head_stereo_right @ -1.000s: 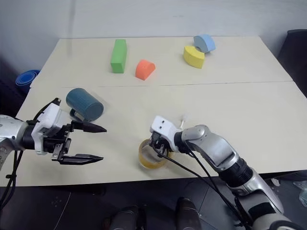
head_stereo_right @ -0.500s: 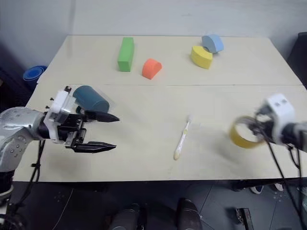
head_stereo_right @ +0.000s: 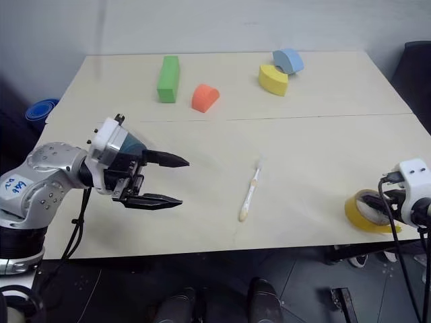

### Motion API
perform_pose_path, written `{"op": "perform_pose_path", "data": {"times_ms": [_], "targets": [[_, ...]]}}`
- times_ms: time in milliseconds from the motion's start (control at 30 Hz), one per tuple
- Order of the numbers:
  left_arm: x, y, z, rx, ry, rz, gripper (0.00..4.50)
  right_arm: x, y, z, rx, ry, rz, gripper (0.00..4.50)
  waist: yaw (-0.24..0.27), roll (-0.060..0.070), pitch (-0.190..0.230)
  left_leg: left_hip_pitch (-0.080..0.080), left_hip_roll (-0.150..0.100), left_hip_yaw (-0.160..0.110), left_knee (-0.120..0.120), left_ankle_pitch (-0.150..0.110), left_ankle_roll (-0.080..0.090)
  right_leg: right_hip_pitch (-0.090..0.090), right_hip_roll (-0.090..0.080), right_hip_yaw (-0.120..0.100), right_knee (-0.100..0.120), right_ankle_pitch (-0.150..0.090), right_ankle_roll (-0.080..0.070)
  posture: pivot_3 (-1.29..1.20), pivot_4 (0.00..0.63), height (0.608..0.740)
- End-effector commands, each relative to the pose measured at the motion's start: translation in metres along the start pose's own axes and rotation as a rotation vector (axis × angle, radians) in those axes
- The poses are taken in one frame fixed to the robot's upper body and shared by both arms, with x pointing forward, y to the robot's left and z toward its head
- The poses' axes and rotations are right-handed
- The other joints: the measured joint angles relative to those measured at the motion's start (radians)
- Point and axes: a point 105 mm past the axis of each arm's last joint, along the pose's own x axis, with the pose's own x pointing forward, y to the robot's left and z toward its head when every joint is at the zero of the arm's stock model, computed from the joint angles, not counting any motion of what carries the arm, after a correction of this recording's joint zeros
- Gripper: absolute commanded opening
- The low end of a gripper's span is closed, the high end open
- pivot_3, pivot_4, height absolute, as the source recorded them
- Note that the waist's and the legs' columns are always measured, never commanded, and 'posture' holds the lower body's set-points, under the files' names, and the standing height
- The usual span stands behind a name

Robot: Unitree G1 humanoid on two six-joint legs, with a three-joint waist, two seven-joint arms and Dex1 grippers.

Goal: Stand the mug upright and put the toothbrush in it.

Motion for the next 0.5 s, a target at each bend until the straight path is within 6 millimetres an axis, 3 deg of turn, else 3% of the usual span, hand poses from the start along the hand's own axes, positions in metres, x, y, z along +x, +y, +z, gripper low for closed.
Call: {"op": "perform_pose_path", "data": {"times_ms": [33, 133, 267, 333, 400, 500], "targets": [[-0.008, 0.003, 0.004, 0.020, -0.019, 0.109, 4.50, -0.031, -0.009, 0.040, -0.134, -0.090, -0.041, 3.31, 0.001, 0.000, 0.000, 0.000, 0.000, 0.000, 0.000, 0.000, 0.000, 0.000, 0.000, 0.000, 0.000, 0.000, 0.000, 0.00, 0.150, 0.740], [-0.020, 0.017, 0.010, -0.010, -0.099, 0.311, 4.50, -0.050, 0.019, 0.086, -0.249, -0.226, 0.072, 3.31, 0.000, 0.000, 0.000, 0.000, 0.000, -0.001, 0.001, 0.000, 0.000, 0.000, 0.000, 0.000, 0.000, 0.000, 0.000, 0.00, 0.150, 0.740], [-0.039, 0.024, 0.009, -0.100, -0.170, 0.567, 4.50, -0.065, 0.097, 0.132, -0.264, -0.437, 0.427, 3.31, -0.010, 0.000, 0.000, 0.001, 0.002, -0.002, 0.000, 0.000, -0.001, 0.000, 0.000, 0.001, 0.001, 0.000, 0.000, 0.00, 0.150, 0.740], [-0.048, 0.027, 0.002, -0.179, -0.179, 0.694, 4.50, -0.068, 0.127, 0.140, -0.269, -0.483, 0.551, 3.31, -0.006, -0.003, 0.000, 0.002, 0.003, -0.008, 0.000, -0.001, -0.003, 0.000, 0.001, 0.001, 0.004, 0.000, 0.000, 0.00, 0.150, 0.740], [-0.058, 0.030, -0.005, -0.255, -0.186, 0.829, 4.50, -0.068, 0.152, 0.139, -0.285, -0.479, 0.649, 3.68, 0.003, -0.005, 0.001, 0.001, 0.003, -0.012, 0.001, -0.002, -0.003, 0.000, 0.001, -0.001, 0.007, 0.000, 0.000, 0.00, 0.150, 0.740], [-0.097, 0.044, -0.034, -0.466, -0.155, 1.176, 4.50, -0.066, 0.192, 0.142, -0.324, -0.519, 0.791, 4.48, 0.021, -0.005, 0.001, -0.002, 0.000, -0.013, 0.003, -0.002, -0.003, 0.000, 0.000, -0.001, 0.007, 0.000, 0.000, 0.00, 0.150, 0.740]]}}
